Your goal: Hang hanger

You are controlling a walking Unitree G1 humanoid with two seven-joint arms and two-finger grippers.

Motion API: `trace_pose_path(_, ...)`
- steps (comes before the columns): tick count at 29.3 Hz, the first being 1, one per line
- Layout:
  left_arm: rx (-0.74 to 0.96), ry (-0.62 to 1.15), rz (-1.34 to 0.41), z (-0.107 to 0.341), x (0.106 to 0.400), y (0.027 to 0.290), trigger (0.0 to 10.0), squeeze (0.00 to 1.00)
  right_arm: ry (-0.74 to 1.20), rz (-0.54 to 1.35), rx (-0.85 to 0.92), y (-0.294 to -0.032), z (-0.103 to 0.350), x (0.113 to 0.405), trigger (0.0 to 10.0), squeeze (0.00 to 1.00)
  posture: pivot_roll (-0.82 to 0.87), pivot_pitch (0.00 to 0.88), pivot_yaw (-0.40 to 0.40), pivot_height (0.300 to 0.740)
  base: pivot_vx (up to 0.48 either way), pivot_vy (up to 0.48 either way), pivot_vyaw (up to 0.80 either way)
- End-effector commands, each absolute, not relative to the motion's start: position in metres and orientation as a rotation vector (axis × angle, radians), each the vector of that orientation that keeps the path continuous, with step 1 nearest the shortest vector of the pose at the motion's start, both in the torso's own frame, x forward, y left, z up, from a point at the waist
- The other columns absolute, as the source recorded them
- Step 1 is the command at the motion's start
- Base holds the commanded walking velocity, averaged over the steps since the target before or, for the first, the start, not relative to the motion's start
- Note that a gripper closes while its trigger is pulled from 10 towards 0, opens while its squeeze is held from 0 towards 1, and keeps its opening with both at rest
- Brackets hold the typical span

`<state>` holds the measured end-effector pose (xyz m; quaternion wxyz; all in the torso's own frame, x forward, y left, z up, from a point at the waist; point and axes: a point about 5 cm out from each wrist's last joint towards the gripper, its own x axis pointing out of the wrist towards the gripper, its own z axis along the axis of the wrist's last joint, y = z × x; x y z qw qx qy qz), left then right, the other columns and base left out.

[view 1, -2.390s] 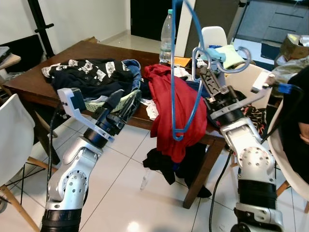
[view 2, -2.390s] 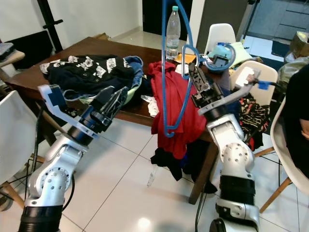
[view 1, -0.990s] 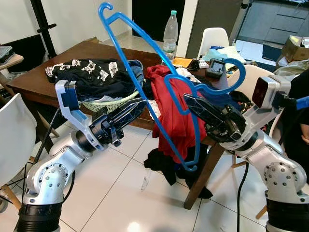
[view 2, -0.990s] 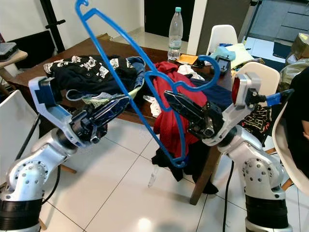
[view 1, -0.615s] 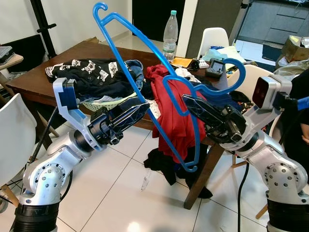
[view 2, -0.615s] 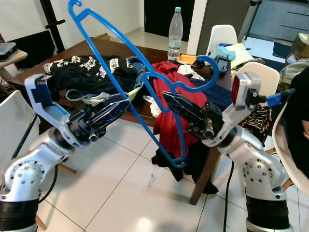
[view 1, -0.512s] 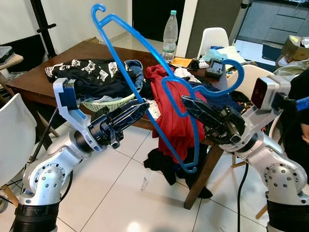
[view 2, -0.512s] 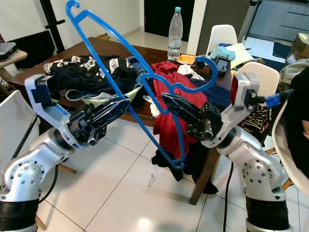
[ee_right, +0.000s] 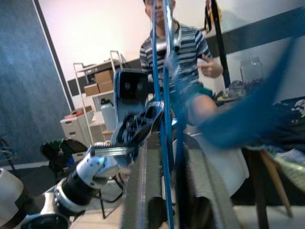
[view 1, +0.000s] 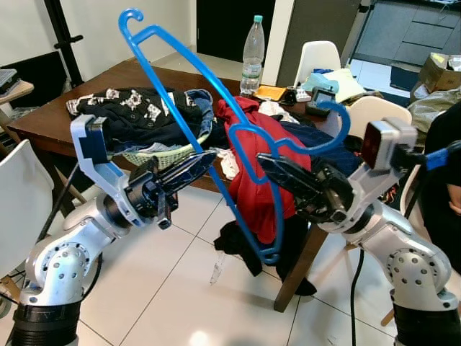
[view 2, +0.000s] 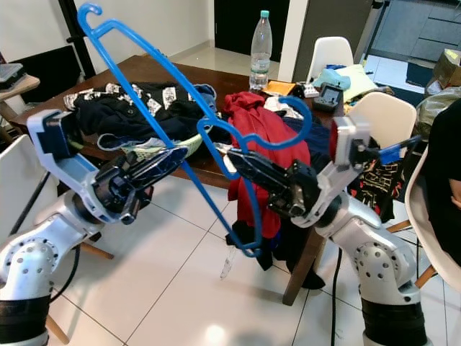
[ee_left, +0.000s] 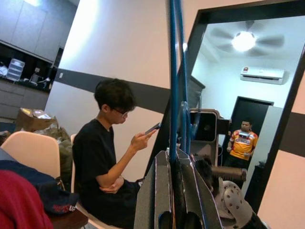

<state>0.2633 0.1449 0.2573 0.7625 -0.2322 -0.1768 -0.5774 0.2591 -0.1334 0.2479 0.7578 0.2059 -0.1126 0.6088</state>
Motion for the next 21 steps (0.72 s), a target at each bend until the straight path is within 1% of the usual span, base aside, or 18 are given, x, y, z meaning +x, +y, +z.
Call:
trace_pose_path(1,-0.492,-0.402,-1.262,0.262,0.262,0.146,0.0,0.0,-0.233,1.343,0.44,-0.13,0.248,0.256,10.0,0.82,0.14,0.034,-0.056,0.74,0.0,0.0,0.0)
trace_pose_path(2,-0.495,-0.406,-1.26,0.262,0.263,0.146,0.0,0.0,-0.237,1.336,0.436,-0.13,0.247,0.256,10.0,0.94,0.13,0.033,-0.058,0.74,0.0,0.0,0.0)
trace_pose_path(4,-0.495,-0.406,-1.26,0.262,0.263,0.146,0.0,0.0,-0.237,1.336,0.436,-0.13,0.247,0.256,10.0,0.94,0.13,0.033,-0.058,0.74,0.0,0.0,0.0)
trace_pose_path(5,-0.499,-0.407,-1.262,0.263,0.262,0.145,0.0,0.0,-0.237,1.329,0.43,-0.129,0.247,0.257,10.0,0.0,0.13,0.032,-0.058,0.74,0.0,0.0,0.0)
trace_pose_path(20,-0.517,-0.405,-1.285,0.261,0.26,0.142,0.0,0.0,-0.304,1.415,0.509,-0.127,0.258,0.248,10.0,0.0,0.13,0.03,-0.059,0.74,0.0,0.0,0.0)
trace_pose_path(21,-0.518,-0.404,-1.288,0.261,0.26,0.142,0.0,0.0,-0.312,1.426,0.519,-0.126,0.259,0.247,0.0,0.0,0.13,0.032,-0.058,0.74,0.0,0.0,0.0)
